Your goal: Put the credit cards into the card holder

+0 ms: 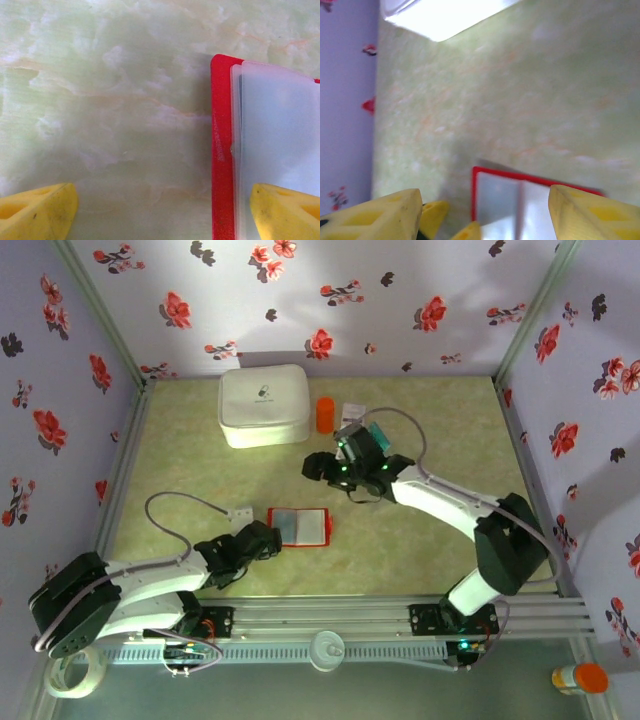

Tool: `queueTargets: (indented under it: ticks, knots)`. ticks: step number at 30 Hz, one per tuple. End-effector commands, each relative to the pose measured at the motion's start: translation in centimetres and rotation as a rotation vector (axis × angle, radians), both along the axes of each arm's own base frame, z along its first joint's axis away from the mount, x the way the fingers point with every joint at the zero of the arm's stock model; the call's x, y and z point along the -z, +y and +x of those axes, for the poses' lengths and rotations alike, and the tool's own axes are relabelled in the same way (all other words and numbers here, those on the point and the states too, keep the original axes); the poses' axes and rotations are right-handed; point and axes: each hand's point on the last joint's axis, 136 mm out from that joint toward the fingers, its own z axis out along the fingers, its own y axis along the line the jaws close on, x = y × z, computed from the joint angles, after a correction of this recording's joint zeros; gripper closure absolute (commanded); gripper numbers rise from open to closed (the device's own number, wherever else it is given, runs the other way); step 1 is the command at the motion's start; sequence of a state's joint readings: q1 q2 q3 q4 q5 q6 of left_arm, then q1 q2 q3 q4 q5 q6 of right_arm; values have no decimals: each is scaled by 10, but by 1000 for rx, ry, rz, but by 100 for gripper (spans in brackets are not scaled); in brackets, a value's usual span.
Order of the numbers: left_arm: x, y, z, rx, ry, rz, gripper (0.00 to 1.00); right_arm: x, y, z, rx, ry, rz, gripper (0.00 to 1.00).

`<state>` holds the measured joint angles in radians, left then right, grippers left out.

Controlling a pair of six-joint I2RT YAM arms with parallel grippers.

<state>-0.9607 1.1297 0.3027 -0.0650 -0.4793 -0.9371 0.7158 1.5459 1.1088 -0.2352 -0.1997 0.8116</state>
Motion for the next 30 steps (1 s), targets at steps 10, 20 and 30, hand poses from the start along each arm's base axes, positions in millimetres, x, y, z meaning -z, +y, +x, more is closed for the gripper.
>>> queueTargets:
  ticks: [10, 20, 30]
  knots:
    - [24, 23, -15, -29, 96, 102, 10, 0, -148, 20, -45, -85, -784, 52]
    - [17, 16, -10, -28, 86, 86, 10, 20, -182, 32, -98, -17, -1030, 67]
    - [15, 15, -9, -27, 82, 80, 10, 40, -183, 36, -113, 34, -1021, 71]
